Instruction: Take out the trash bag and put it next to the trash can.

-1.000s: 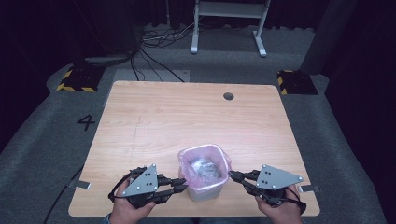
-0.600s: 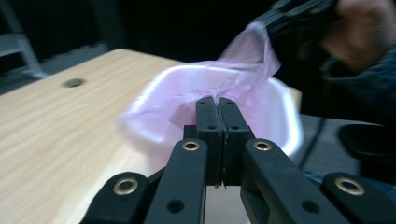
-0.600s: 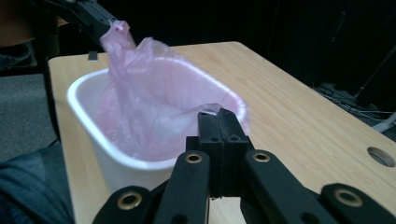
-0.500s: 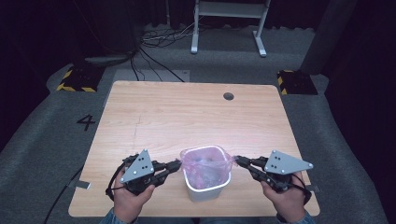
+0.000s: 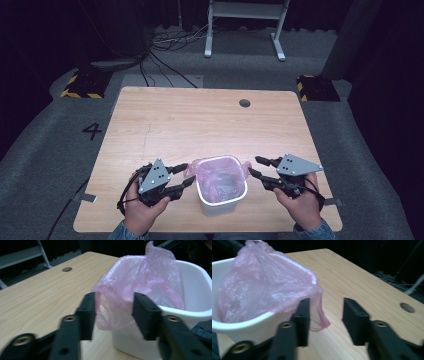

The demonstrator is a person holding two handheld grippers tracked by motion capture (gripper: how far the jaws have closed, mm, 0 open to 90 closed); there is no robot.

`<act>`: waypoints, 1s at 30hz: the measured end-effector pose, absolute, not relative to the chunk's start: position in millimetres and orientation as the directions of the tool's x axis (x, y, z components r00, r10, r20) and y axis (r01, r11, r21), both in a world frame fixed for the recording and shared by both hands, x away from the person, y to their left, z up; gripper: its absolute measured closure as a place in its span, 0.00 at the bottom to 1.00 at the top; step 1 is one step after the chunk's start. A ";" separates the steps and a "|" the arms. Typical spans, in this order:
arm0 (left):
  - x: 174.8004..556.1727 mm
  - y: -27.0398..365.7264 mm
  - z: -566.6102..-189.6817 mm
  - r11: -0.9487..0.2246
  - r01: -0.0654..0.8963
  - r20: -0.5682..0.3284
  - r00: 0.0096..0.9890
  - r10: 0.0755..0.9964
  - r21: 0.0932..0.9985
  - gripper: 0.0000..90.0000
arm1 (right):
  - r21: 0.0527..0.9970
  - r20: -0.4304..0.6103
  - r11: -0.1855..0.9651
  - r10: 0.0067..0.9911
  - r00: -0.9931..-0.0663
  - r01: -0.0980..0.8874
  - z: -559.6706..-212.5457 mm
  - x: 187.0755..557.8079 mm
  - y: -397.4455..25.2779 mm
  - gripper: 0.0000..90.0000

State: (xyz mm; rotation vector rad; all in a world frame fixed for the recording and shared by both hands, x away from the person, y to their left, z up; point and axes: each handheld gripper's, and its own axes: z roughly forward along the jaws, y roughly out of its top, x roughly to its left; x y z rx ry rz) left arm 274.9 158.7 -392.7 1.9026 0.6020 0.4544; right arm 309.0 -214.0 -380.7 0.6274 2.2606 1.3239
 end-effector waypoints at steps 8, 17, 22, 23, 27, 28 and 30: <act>270.9 159.6 -406.7 -0.356 0.259 0.017 0.788 0.615 0.898 0.42 | 0.877 -0.120 0.434 0.615 -0.780 0.207 -389.6 305.3 -231.9 0.38; 286.1 151.9 -409.0 -0.366 0.317 -0.027 0.786 0.618 0.875 0.72 | 0.852 -0.089 0.465 0.583 -0.807 0.242 -415.3 330.5 -204.0 0.45; 292.8 151.5 -405.7 -0.369 0.312 -0.014 0.780 0.625 0.876 0.92 | 0.870 -0.062 0.438 0.552 -0.832 0.226 -401.2 340.6 -196.0 0.80; 294.4 151.8 -404.2 -0.368 0.306 -0.008 0.779 0.628 0.878 0.94 | 0.875 -0.063 0.432 0.549 -0.833 0.219 -396.9 342.2 -193.0 0.83; 301.0 151.2 -397.7 -0.358 0.296 -0.001 0.771 0.636 0.886 0.97 | 0.876 -0.102 0.444 0.549 -0.829 0.186 -384.0 344.1 -183.5 0.95; 303.1 150.3 -395.2 -0.351 0.293 -0.002 0.770 0.638 0.889 0.97 | 0.877 -0.109 0.444 0.552 -0.826 0.181 -381.7 343.9 -182.3 0.97; 304.5 147.7 -391.1 -0.340 0.285 -0.003 0.771 0.637 0.896 0.97 | 0.887 -0.121 0.431 0.560 -0.819 0.163 -375.1 342.5 -178.8 0.97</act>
